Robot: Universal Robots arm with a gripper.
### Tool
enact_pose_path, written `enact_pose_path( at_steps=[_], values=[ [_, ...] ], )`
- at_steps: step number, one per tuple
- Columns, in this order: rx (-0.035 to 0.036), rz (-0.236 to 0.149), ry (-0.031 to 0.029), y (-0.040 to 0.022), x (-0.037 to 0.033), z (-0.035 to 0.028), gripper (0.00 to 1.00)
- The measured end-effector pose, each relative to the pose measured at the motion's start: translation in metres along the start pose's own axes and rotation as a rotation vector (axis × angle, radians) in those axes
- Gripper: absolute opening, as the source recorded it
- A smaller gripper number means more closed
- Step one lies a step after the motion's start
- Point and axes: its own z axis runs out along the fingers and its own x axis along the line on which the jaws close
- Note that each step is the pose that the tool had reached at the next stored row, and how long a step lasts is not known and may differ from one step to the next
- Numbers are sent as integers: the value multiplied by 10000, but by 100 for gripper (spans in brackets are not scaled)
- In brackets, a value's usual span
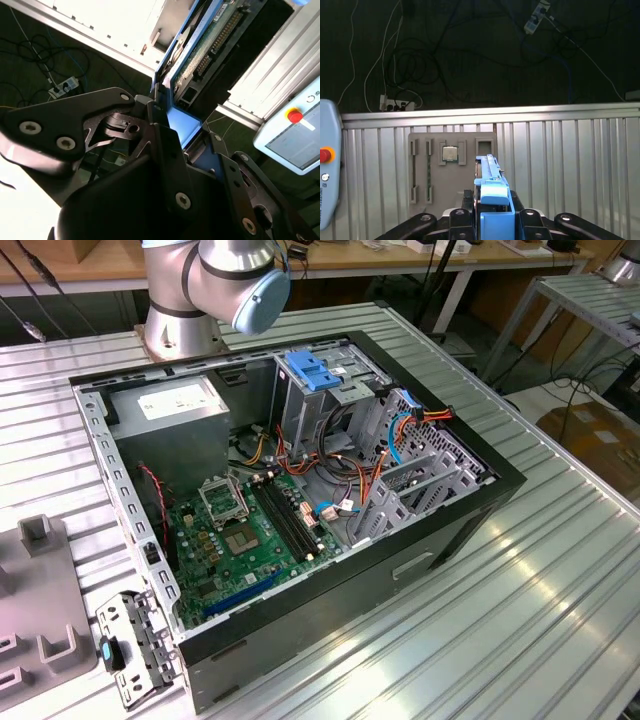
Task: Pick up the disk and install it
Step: 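Pick up the disk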
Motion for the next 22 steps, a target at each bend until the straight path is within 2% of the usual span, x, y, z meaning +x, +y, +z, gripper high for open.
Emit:
enact_pose_path(
  at_steps=[10, 22],
  values=[
    [0, 0, 0, -12, -1, -1, 37],
    [1, 0, 0, -126, -6, -2, 37]
  ],
)
